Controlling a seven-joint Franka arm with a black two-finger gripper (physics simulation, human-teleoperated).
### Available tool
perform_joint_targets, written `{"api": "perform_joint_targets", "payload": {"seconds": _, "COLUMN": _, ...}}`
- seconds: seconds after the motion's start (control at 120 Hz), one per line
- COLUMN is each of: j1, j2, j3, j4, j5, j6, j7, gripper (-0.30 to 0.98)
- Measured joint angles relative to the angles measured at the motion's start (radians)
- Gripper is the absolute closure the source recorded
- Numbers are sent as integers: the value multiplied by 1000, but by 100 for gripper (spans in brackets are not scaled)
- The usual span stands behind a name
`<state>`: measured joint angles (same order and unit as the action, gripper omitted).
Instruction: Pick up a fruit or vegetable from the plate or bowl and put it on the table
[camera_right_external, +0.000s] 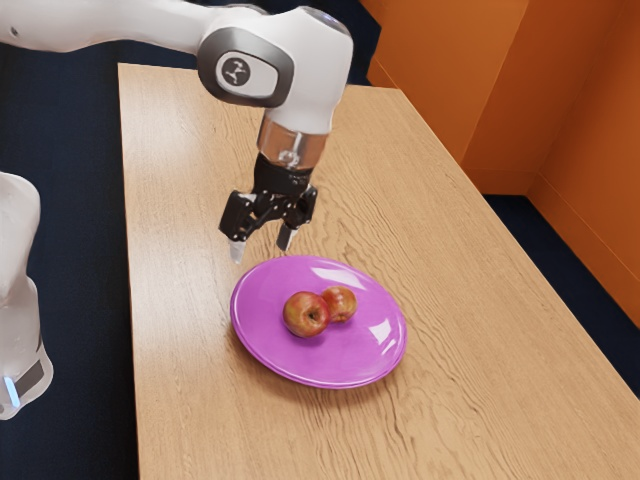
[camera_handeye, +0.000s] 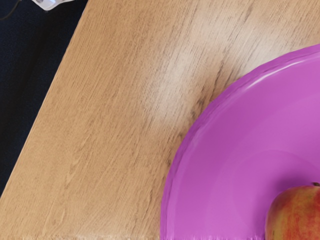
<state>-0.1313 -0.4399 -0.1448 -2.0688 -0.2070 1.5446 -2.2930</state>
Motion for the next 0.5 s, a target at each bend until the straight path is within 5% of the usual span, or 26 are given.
{"api": "perform_joint_targets", "payload": {"seconds": 0.2, "j1": 54, "j2": -51, "j3": -13, "j4": -111, "j5": -61, "j6": 138, "j7": -27, "gripper": 0}}
{"api": "perform_joint_targets", "payload": {"seconds": 0.5, "j1": 185, "j2": 55, "j3": -5, "j4": -103, "j5": -67, "j6": 207, "j7": 46, "gripper": 0}}
